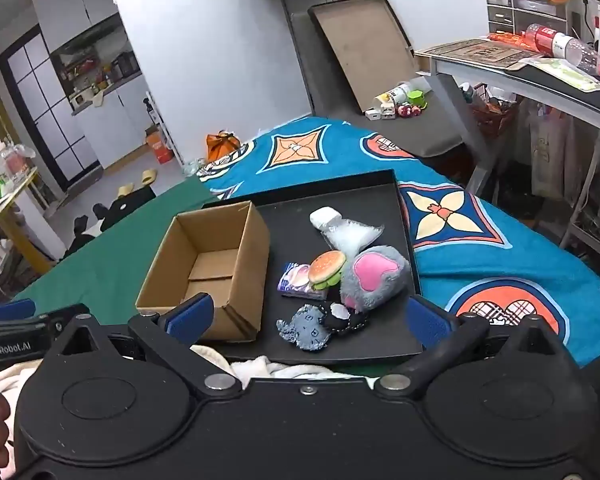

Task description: Organize soft objects

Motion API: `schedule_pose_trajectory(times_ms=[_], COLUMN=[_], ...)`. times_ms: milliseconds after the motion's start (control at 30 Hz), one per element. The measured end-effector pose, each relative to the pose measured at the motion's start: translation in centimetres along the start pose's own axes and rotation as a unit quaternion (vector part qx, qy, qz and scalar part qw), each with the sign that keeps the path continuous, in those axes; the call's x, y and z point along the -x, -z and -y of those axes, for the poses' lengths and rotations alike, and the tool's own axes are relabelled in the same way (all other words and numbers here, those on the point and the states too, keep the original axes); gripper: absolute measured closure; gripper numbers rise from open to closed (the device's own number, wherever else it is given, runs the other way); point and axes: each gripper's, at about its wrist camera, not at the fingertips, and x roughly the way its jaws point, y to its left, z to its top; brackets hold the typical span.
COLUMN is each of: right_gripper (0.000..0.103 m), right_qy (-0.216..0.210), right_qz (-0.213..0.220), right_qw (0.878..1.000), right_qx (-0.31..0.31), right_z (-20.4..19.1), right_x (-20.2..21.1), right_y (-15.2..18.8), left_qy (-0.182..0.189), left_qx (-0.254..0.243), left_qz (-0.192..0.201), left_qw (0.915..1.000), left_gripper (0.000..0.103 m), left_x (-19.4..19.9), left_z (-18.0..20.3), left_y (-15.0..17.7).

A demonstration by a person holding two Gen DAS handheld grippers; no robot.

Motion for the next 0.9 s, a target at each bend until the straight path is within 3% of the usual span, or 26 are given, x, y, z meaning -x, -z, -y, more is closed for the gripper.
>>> schedule_pose_trajectory(times_ms=[167,333,900], right_gripper=[0.000,0.000,0.000], right_qy=[0.013,-0.005,0.029], right_qz=[0.009,-0.001,0.008], right_qw=[1.000,1.000,0.999], right_qx=[0.013,-0.006,0.015], right_z=[-1.1,-0.6,-1.5], right_x=[0.1,0.0,2.1], right_y=[0.4,0.4,0.7], left_qy=[0.005,0.021,0.034], left_qx=[0.006,0.015,0.006], left_qz=[-0.002,0.001,-0.010], left_qw=[1.0000,0.9997,0.9994], left_gripper=[0.003,0.003,0.003], left_x=[-0.2,0.0,1.9], left_z=[-0.4,-1.3,-0.6], left_y=[0.1,0.5,-0.2])
